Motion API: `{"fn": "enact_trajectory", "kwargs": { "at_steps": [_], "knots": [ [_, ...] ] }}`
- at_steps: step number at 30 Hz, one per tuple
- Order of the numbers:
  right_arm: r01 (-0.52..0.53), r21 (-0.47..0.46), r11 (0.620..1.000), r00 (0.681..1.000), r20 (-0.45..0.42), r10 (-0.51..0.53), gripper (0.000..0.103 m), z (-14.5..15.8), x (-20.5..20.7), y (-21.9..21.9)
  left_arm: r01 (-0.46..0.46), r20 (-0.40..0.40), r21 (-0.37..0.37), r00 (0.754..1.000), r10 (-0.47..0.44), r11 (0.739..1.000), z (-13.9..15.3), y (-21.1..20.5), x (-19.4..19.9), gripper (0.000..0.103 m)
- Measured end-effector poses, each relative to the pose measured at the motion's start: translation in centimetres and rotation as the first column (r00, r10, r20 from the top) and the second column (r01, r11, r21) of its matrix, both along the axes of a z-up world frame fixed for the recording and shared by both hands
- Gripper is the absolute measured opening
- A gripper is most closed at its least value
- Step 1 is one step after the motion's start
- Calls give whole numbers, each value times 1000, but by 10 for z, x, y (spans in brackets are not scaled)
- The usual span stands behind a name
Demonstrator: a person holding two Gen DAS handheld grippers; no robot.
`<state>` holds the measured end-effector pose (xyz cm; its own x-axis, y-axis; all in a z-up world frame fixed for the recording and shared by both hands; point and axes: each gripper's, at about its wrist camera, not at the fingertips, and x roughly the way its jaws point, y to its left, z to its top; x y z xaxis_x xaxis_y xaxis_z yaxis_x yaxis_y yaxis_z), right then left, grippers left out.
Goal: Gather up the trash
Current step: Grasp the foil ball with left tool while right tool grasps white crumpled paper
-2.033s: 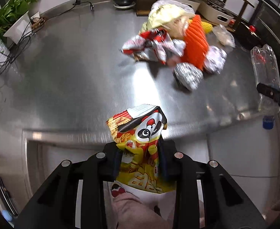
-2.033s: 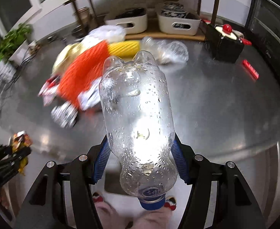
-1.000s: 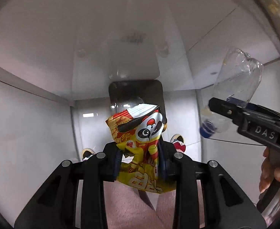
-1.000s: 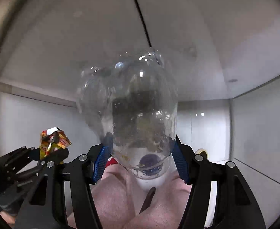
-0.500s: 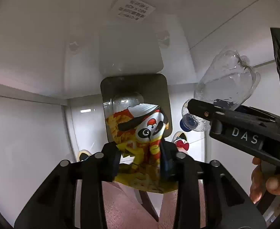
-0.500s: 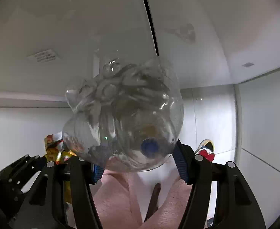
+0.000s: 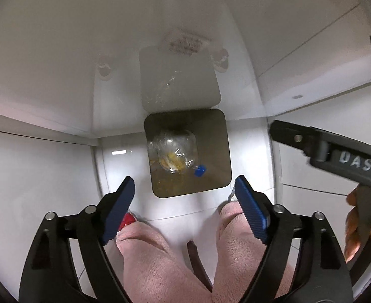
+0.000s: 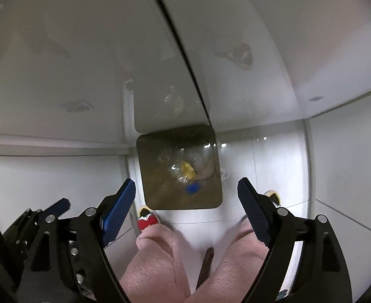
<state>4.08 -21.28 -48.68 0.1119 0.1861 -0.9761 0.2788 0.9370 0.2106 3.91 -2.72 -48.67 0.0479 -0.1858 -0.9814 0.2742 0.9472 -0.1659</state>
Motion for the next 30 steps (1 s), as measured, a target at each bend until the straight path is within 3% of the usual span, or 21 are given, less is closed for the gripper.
{"fn": "enact_trajectory", "kwargs": {
  "at_steps": [4, 10, 20, 30],
  "knots": [
    [-19, -31, 999, 998, 55, 21, 88, 44, -6, 1, -8, 31, -11, 999, 9, 1000, 27, 8, 0, 83],
    [-38, -29, 999, 987, 155, 42, 89, 113, -20, -13, -30, 134, -26, 990, 33, 999, 95, 22, 0, 90],
    [-33, -56, 998, 927, 371, 51, 89, 224, -19, -24, -1, 285, -67, 958, 20, 998, 197, 27, 3, 90],
    [-15, -113, 993, 876, 477, 67, 89, 265, 28, -25, 29, 407, -87, 913, 9, 996, 253, 8, 35, 90]
  ]
}}
